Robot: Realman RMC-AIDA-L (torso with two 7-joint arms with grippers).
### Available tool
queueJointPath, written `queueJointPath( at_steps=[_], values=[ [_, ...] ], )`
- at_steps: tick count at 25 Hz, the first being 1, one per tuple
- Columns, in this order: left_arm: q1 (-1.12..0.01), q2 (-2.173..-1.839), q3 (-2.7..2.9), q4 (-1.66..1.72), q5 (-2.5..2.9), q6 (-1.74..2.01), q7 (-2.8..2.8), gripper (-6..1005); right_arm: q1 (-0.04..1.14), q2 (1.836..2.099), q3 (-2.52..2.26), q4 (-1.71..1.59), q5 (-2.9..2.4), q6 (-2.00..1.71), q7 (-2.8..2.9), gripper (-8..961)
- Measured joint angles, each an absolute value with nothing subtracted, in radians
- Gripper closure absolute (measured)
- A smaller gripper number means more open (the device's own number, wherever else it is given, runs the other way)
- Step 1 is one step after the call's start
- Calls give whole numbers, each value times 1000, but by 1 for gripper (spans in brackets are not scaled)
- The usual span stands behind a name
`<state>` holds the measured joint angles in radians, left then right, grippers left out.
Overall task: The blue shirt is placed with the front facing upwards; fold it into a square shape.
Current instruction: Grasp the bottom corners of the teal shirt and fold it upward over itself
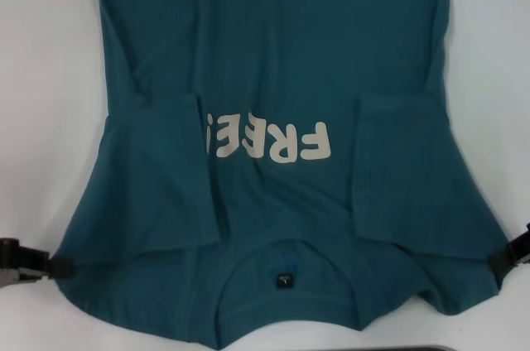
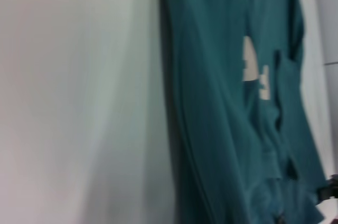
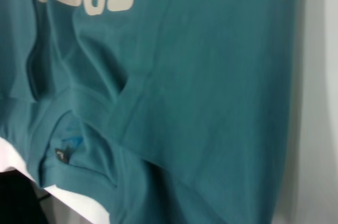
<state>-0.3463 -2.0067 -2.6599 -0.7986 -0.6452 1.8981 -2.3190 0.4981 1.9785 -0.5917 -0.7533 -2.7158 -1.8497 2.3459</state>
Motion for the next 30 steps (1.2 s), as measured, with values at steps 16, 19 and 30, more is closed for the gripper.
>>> queueJointPath(
  at_steps=[16, 19, 30],
  values=[
    [-335, -2004, -2663, -857, -564, 1895, -2338, 986, 463, 1959, -584, -804, -2751, -1853, 2361, 938],
    [-334, -2002, -2663, -858, -563, 1897, -2338, 987, 462, 1959, -580, -804, -2764, -1853, 2361, 938],
    [-329, -2002, -2665, -853, -555, 1920, -2307, 986, 460, 1952, -575, -812, -2769, -1879, 2350, 938]
  ],
)
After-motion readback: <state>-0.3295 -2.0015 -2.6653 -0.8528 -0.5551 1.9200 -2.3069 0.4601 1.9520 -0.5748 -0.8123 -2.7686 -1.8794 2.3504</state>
